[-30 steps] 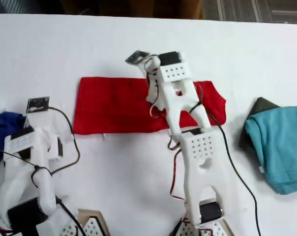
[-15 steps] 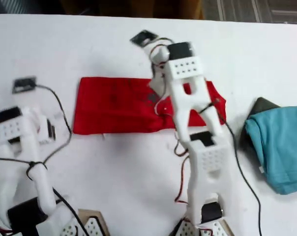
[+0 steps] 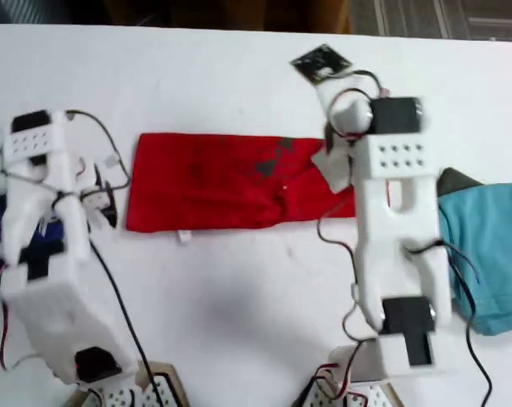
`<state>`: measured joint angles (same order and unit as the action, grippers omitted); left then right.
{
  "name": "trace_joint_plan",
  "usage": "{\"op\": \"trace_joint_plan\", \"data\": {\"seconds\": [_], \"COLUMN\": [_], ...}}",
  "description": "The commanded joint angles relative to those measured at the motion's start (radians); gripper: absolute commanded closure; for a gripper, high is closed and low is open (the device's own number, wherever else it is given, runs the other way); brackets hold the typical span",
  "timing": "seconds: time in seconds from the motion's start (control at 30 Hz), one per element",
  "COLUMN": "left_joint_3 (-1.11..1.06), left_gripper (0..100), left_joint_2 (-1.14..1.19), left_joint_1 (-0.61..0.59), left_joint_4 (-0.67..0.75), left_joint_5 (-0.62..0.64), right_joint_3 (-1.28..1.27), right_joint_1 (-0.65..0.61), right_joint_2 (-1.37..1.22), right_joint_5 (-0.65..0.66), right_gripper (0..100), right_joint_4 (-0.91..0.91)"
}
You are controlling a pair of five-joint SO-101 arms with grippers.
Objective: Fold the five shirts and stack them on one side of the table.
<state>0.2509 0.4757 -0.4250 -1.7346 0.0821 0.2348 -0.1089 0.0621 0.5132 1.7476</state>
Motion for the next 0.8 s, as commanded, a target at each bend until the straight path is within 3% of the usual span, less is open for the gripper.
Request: {"op": "trace_joint_plan", "data": {"seconds": [0.0, 0.2, 0.5, 0.77], "left_joint_3": [0.248, 0.288, 0.292, 0.294], "left_gripper": [83, 83, 83, 83], "left_joint_2": [0.100, 0.115, 0.229, 0.371], "left_joint_1": [0.049, 0.155, 0.183, 0.209], "left_joint_4": [-0.052, -0.048, 0.089, 0.123], "left_joint_5": [0.040, 0.098, 0.135, 0.184], "right_joint_3": [-0.051, -0.118, -0.114, -0.110], "right_joint_1": [0.038, 0.047, 0.048, 0.048], "right_joint_2": [0.099, 0.130, 0.130, 0.133], "right_joint_5": [-0.005, -0.003, 0.003, 0.121], "right_gripper": [98.0, 98.0, 98.0, 98.0], "right_joint_4": [-0.016, -0.073, -0.073, -0.073]}}
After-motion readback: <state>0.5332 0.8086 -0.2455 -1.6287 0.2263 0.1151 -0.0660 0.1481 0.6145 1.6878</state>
